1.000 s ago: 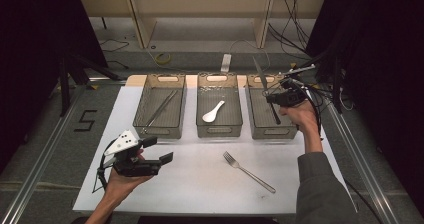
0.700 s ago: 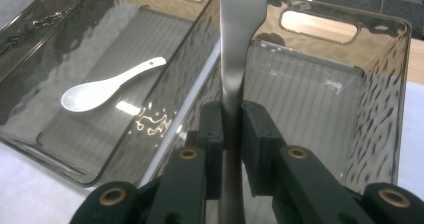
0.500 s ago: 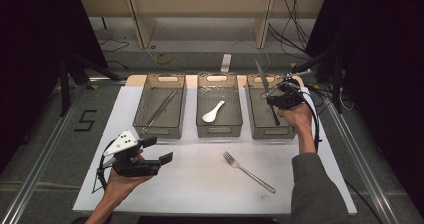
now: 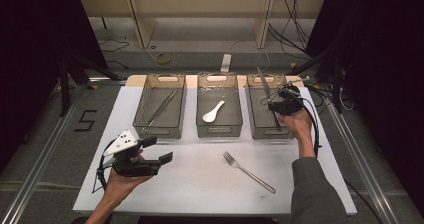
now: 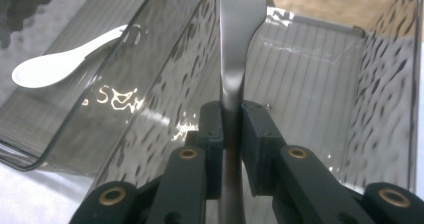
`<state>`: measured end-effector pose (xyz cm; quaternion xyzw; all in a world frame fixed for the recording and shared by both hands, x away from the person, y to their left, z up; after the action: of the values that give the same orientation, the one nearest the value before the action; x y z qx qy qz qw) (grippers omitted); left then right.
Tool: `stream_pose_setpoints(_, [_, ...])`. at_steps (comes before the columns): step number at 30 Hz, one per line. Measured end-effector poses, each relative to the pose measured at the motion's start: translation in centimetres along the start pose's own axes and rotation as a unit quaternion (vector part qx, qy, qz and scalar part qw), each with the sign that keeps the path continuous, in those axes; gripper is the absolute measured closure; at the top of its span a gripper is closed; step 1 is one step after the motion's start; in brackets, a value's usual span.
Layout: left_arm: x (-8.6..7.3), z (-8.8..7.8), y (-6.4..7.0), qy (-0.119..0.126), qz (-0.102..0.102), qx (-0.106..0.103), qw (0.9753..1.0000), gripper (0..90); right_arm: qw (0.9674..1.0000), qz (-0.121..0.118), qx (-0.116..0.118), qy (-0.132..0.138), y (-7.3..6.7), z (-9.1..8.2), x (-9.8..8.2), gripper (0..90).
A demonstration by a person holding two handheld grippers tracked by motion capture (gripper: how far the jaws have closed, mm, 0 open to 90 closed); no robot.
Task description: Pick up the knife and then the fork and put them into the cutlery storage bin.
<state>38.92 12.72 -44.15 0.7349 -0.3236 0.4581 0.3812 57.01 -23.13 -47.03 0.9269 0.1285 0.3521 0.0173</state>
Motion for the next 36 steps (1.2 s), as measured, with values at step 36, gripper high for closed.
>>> stream_pose_setpoints(36, [-0.2, 0.2, 0.1, -0.008, 0.001, -0.003, 1.0, 16.4, 0.9991, 0.024, -0.009, -0.033, -1.2, 2.3, -1.3, 78.8])
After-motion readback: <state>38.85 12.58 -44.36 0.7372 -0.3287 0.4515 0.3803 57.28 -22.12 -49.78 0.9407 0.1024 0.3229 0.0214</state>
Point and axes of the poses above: each handheld gripper's, and its own axes: z roughly forward along the jaws, x roughly out of its top, y roughly to its right, the point moved 10 cm from there along z, roughly forward along the jaws, and after that the axes turned 14 degrees about -x, right-handed, at the moved point
